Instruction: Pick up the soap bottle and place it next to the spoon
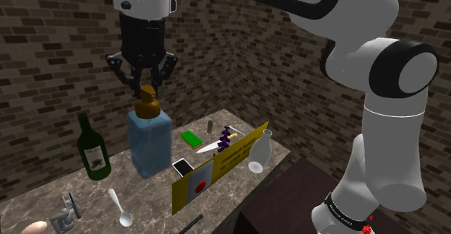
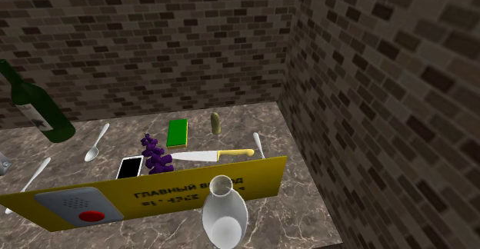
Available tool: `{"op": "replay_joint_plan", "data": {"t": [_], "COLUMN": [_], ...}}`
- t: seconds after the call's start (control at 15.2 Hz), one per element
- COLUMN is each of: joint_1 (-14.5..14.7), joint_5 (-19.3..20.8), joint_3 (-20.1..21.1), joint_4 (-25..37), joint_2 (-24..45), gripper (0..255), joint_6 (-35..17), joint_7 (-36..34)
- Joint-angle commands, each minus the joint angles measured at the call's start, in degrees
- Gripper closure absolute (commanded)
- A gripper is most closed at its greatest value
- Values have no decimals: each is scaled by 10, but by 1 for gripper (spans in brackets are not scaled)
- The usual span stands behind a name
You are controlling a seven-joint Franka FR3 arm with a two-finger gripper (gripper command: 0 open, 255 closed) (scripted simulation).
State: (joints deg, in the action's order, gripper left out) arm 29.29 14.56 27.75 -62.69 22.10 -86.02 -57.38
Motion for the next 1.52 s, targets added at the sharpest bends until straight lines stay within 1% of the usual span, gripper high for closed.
{"op": "replay_joint_plan", "data": {"t": [0.0,0.33,0.66,1.45], "joint_1": [15,-1,-12,-27], "joint_5": [9,-1,-7,-10], "joint_3": [1,2,2,-1], "joint_4": [21,-53,-112,-221], "joint_2": [18,-4,-18,-29], "gripper": [255,255,255,255], "joint_6": [5,-47,-93,-191], "joint_7": [-12,-15,-17,-26]}}
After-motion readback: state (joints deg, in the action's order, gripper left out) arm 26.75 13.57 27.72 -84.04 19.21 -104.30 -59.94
